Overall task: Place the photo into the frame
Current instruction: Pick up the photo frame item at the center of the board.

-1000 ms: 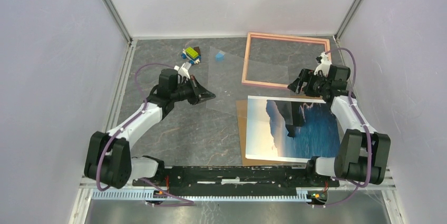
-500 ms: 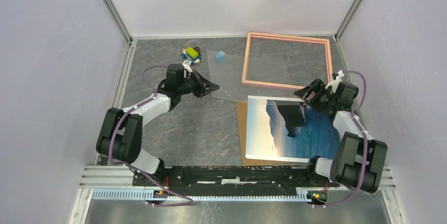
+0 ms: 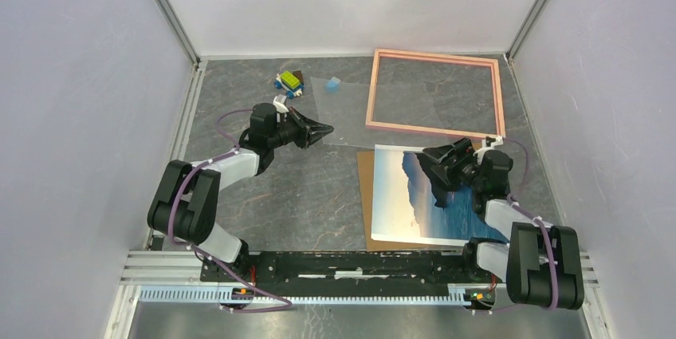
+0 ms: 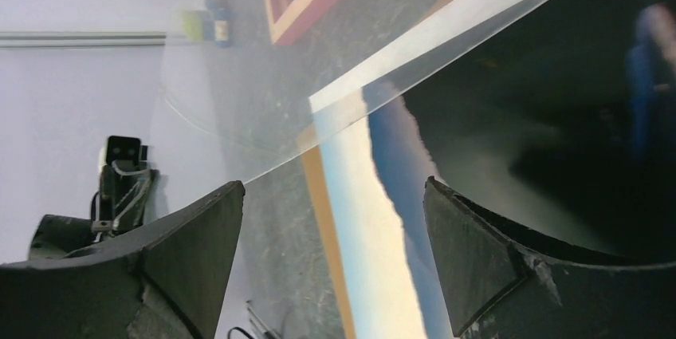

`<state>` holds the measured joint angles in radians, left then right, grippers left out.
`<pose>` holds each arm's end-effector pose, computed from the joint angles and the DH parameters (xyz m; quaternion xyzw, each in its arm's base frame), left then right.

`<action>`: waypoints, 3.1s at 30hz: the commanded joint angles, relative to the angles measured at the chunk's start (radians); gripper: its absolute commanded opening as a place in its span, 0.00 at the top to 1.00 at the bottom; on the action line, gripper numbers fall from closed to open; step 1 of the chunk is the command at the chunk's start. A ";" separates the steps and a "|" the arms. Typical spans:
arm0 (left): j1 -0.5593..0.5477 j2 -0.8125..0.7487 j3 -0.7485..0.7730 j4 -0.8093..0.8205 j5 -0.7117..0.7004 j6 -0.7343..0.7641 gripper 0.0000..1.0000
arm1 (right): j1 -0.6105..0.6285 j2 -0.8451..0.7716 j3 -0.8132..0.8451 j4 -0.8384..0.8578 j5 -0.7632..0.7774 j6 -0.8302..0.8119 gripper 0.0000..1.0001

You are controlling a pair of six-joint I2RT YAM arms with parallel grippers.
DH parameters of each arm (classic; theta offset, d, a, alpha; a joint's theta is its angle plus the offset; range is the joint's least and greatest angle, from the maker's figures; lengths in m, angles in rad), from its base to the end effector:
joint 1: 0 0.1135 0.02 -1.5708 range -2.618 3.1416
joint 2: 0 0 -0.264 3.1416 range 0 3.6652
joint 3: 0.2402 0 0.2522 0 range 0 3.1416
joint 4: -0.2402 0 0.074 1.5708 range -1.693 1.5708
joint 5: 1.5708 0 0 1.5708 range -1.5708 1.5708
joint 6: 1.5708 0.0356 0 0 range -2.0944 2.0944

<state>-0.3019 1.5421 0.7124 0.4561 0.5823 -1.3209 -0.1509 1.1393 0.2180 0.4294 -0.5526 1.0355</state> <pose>0.2984 -0.1134 0.1993 -0.2448 0.7697 -0.5547 0.1996 0.1980 -0.0112 0.1452 0.3453 0.7628 0.4231 0.3464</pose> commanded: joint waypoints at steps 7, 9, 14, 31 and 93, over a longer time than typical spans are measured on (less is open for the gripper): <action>0.005 -0.002 -0.035 0.145 0.040 -0.080 0.98 | 0.227 0.057 -0.042 0.338 0.258 0.336 0.12; 0.004 0.001 -0.044 0.162 0.043 -0.091 0.98 | 0.254 0.064 -0.047 0.349 0.297 0.368 0.12; 0.004 0.014 -0.062 0.206 0.055 -0.116 0.98 | 0.326 0.091 -0.074 0.369 0.398 0.490 0.12; -0.005 0.040 -0.118 0.286 0.049 -0.153 0.98 | 0.680 0.179 -0.001 0.353 0.835 0.797 0.27; 0.057 -0.064 0.176 -0.640 0.333 0.701 0.98 | -0.054 0.766 0.554 0.072 -0.494 -0.387 0.25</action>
<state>-0.2417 1.4952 0.8959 -0.2161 0.8673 -0.6552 -0.2348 1.8923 0.7502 0.4416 -1.0168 0.6273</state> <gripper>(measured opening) 0.032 0.755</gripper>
